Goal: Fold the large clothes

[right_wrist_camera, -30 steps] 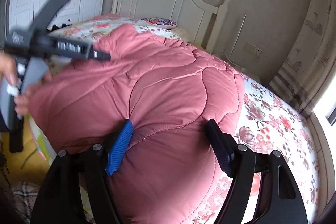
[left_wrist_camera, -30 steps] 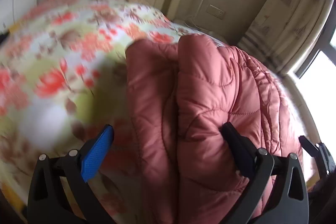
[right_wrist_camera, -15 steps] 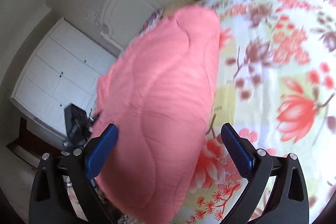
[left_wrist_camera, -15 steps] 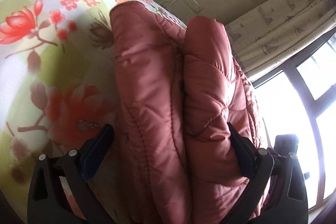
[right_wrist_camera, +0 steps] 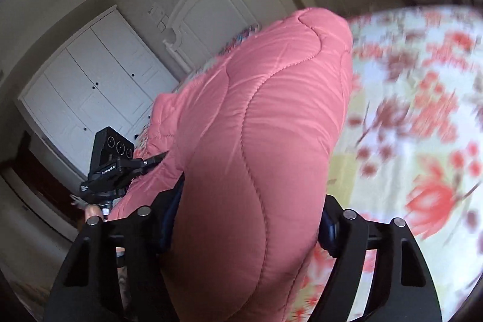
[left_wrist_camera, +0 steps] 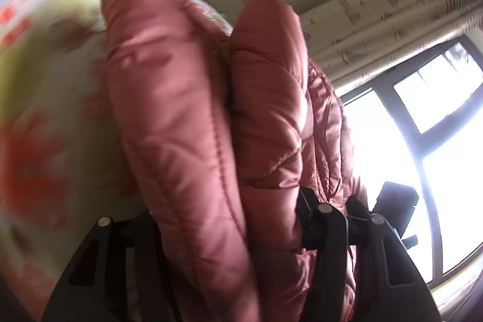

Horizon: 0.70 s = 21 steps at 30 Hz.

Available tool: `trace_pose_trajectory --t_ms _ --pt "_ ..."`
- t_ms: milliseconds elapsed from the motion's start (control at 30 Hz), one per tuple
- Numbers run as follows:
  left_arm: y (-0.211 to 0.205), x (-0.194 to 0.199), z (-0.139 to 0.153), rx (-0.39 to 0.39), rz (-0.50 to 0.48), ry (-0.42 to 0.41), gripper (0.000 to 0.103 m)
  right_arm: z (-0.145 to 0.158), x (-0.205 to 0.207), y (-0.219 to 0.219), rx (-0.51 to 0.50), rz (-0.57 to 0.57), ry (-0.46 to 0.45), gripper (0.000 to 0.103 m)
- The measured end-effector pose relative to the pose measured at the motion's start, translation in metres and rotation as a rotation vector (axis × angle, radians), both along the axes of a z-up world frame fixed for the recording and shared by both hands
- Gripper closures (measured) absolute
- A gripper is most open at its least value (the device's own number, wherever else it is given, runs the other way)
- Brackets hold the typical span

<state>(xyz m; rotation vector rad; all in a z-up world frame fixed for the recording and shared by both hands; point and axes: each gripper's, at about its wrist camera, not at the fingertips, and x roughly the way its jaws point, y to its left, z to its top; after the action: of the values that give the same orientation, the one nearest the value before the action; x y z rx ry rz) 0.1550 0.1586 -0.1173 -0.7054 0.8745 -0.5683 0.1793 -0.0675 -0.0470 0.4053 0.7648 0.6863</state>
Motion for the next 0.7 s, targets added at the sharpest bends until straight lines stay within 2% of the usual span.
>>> trace_pose_trajectory --t_ms 100,233,300,400,467,533,567,633,700 --pt "-0.033 0.032 0.020 0.012 -0.026 -0.013 0.051 0.020 0.003 -0.022 -0.039 -0.077 -0.073 0.031" --pt "-0.088 0.095 0.048 0.039 -0.067 -0.049 0.051 0.034 0.028 -0.073 -0.021 -0.175 -0.084 0.031" --pt "-0.113 0.122 0.050 0.048 -0.081 -0.042 0.051 0.035 0.043 -0.096 -0.016 -0.213 -0.074 0.031" --pt "-0.146 0.152 0.028 0.072 -0.095 0.024 0.051 0.018 0.061 -0.123 0.000 -0.265 -0.027 0.031" --pt "-0.156 0.162 0.001 0.110 -0.078 0.075 0.041 -0.009 0.075 -0.138 0.008 -0.281 0.064 0.030" --pt "-0.154 0.163 -0.016 0.043 -0.073 0.056 0.037 -0.046 0.081 -0.150 0.000 -0.293 0.166 0.019" --pt "-0.151 0.162 -0.019 0.032 -0.071 0.056 0.037 -0.057 0.080 -0.155 0.030 -0.290 0.165 0.018" --pt "-0.153 0.161 -0.014 0.062 -0.070 0.045 0.037 -0.056 0.075 -0.159 0.039 -0.288 0.152 0.014" --pt "-0.154 0.161 -0.011 0.089 -0.065 0.043 0.036 -0.034 0.061 -0.156 -0.042 -0.365 0.092 0.013"
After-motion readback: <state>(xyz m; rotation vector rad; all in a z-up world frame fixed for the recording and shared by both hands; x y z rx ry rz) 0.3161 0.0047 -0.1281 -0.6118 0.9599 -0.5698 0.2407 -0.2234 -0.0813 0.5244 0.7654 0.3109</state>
